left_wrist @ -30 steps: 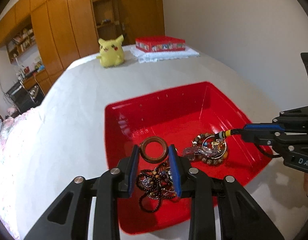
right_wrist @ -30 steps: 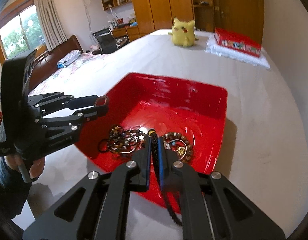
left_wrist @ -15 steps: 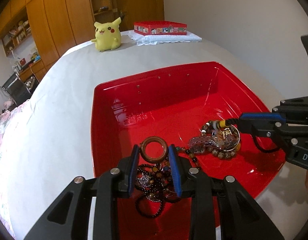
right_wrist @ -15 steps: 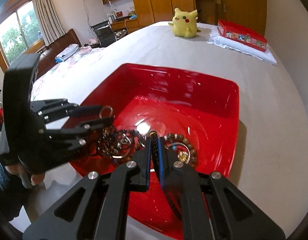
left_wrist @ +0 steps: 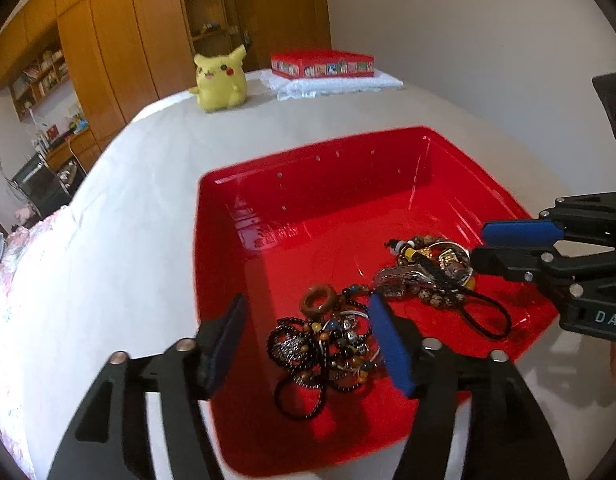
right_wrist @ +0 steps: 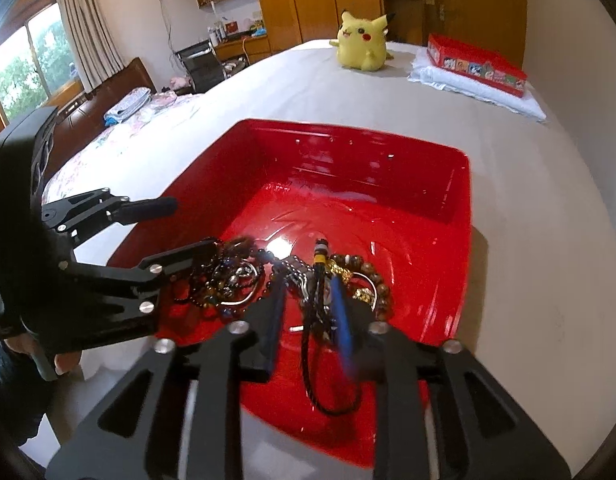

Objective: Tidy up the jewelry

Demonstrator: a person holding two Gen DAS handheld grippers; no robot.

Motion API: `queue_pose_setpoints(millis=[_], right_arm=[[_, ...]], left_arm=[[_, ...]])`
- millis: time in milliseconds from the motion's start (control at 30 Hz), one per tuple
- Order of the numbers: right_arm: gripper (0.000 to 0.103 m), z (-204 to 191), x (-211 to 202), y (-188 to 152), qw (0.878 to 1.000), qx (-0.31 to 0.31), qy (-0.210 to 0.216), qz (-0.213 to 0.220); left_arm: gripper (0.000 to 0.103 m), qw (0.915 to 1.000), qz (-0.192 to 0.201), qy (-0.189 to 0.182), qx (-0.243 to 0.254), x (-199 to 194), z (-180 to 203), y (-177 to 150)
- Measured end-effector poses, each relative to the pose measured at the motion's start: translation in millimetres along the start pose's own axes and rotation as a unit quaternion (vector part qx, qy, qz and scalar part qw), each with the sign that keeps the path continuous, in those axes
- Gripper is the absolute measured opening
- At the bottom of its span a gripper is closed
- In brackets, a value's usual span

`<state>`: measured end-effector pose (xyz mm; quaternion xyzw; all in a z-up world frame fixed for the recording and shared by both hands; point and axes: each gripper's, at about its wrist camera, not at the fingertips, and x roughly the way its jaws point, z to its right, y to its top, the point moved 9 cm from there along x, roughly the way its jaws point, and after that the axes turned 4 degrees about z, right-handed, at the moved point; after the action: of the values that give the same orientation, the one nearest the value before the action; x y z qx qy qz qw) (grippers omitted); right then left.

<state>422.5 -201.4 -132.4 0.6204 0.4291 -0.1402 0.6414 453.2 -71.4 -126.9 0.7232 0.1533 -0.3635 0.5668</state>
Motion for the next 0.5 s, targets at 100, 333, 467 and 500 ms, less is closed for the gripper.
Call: queue_pose_setpoints(millis=[100, 333, 467, 500], right_arm=[[0.049, -2.3, -16.4, -5.2, 1.000, -0.009, -0.014, 0.015], [0.078, -6.1, -50.1, -14.3, 0.999, 0.010, -0.022, 0.037], [0.081, -13.1, -66.9, -18.5, 0.999, 0.014, -0.021, 0.048], [0.081, -15.8, -71.1, -20.5, 0.998, 0.014, -0.019, 0.050]], left_arm=[[0.083, 0.9998, 0.018, 0.005, -0.006, -23.7, -0.9, -1.1], [0.086, 0.9992, 0.037, 0.013, -0.010, -62.7, 0.4, -5.2], [0.086, 0.9989, 0.042, 0.015, -0.012, -78.3, 3.5, -8.4], [0.086, 0.9989, 0.043, 0.016, -0.012, -81.4, 3.8, -9.6]])
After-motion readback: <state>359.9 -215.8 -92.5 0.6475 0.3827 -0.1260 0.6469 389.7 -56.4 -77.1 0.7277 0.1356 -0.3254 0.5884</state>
